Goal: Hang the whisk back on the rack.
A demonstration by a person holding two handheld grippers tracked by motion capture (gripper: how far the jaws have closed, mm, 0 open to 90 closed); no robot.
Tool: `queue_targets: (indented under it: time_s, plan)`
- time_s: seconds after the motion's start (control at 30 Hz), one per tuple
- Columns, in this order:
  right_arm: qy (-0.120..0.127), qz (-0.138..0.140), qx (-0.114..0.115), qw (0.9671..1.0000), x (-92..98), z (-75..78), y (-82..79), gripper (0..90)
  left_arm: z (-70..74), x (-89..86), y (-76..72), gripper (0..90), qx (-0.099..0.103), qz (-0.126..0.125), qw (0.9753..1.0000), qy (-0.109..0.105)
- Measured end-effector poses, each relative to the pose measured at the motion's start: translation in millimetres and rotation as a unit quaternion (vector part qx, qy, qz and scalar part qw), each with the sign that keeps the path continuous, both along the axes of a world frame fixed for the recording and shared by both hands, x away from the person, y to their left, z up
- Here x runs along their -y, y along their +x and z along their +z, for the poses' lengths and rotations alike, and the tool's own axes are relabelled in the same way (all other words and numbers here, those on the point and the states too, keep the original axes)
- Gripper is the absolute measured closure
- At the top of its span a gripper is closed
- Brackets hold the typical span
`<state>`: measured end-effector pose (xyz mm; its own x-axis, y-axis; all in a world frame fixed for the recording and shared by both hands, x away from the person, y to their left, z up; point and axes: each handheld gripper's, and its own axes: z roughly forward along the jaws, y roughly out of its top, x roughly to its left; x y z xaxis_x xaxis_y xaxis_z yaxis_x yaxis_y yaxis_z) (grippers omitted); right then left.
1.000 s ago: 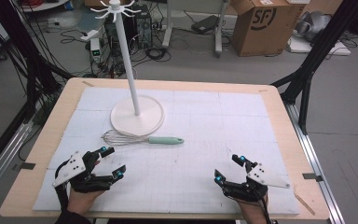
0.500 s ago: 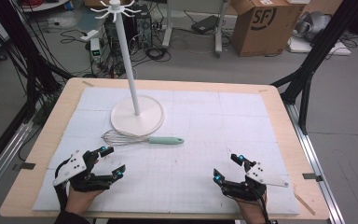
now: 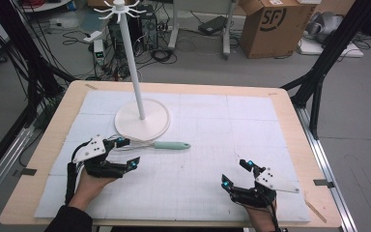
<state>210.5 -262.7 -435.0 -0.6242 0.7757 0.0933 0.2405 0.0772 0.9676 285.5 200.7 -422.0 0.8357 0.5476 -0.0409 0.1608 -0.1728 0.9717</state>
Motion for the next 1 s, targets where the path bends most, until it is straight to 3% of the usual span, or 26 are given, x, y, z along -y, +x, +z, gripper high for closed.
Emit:
queue_targets:
  time_s: [0.1, 0.23, 0.3, 0.5, 0.6, 0.8, 0.9, 0.93, 1.0]
  plan:
    - [0.0, 0.001, 0.0, 1.0, -0.4, 0.0, 0.5, 15.5, 8.5, 8.0, 8.8, 26.9, 0.008, -0.017, 0.9996, 0.023]
    - [0.002, 0.002, 0.002, 1.0, -0.2, 0.5, 0.5, 15.5, 20.4, 14.3, 19.6, 28.8, 0.009, -0.034, 0.9988, 0.035]
    - [0.002, 0.002, 0.003, 1.0, 0.0, 0.5, 0.3, 15.5, 33.7, 18.4, 30.1, 29.5, 0.011, -0.049, 0.9977, 0.046]
    - [0.006, 0.002, 0.002, 1.0, 1.3, 0.9, -0.4, 15.5, 52.2, 27.1, 48.3, 31.3, -0.003, -0.082, 0.9949, 0.059]
    - [0.009, 0.001, 0.004, 1.0, 2.1, 1.0, -0.1, 15.5, 54.9, 34.0, 56.5, 31.4, -0.01, -0.09, 0.9929, 0.077]
    - [0.011, 0.0, 0.002, 0.9999, 2.5, 0.6, 0.8, 15.5, 52.1, 52.2, 74.1, 32.2, -0.03, -0.105, 0.9859, 0.126]
    - [0.011, 0.0, 0.003, 0.9999, 2.4, 0.4, 1.5, 15.5, 50.2, 60.7, 82.7, 32.6, -0.043, -0.114, 0.9809, 0.152]
    - [0.012, 0.001, 0.001, 0.9999, 2.4, 0.5, 1.2, 15.5, 50.2, 60.7, 82.7, 32.6, -0.043, -0.114, 0.9809, 0.152]
    - [0.012, 0.001, 0.0, 0.9999, 2.7, 0.8, 0.7, 15.5, 47.7, 67.2, 88.1, 33.5, -0.054, -0.12, 0.9785, 0.159]
